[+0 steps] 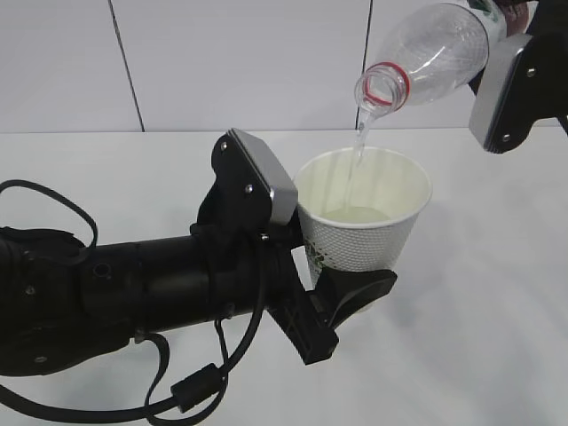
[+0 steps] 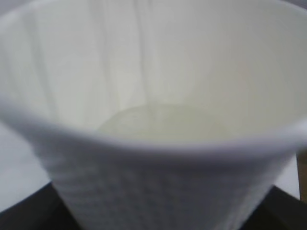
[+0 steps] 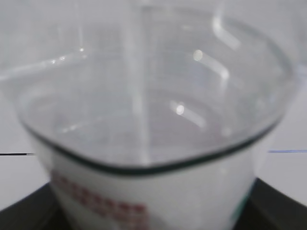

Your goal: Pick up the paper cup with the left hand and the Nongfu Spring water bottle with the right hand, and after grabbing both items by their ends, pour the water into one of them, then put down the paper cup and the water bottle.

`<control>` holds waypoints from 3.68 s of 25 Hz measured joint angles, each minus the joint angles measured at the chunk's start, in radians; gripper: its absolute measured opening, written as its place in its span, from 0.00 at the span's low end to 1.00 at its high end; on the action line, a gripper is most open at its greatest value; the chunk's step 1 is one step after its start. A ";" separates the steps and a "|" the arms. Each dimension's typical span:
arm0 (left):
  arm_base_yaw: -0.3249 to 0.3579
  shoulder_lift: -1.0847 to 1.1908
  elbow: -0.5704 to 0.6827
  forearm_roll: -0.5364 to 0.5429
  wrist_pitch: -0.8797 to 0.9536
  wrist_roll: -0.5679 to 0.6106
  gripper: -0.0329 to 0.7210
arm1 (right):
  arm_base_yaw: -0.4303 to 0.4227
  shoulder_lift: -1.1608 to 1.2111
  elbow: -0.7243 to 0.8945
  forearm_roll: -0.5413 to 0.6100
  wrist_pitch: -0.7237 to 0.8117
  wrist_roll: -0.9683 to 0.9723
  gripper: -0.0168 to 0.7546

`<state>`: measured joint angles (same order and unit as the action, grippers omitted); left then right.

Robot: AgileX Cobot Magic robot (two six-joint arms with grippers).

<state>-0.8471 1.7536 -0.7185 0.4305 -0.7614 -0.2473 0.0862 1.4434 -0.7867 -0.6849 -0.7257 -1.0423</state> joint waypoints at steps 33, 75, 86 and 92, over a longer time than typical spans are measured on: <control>0.000 0.000 0.000 0.000 0.007 0.000 0.77 | 0.000 0.000 0.000 0.000 -0.012 -0.014 0.67; 0.000 0.000 0.000 0.000 0.012 0.000 0.77 | 0.000 0.000 0.000 0.002 -0.014 -0.014 0.67; 0.000 0.000 0.000 0.002 0.012 0.000 0.77 | 0.000 0.000 0.000 0.002 -0.014 -0.014 0.67; 0.000 0.000 0.000 0.002 0.012 0.000 0.77 | 0.000 0.000 0.000 0.002 -0.014 -0.014 0.67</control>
<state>-0.8471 1.7536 -0.7185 0.4323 -0.7495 -0.2473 0.0862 1.4434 -0.7867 -0.6831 -0.7399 -1.0561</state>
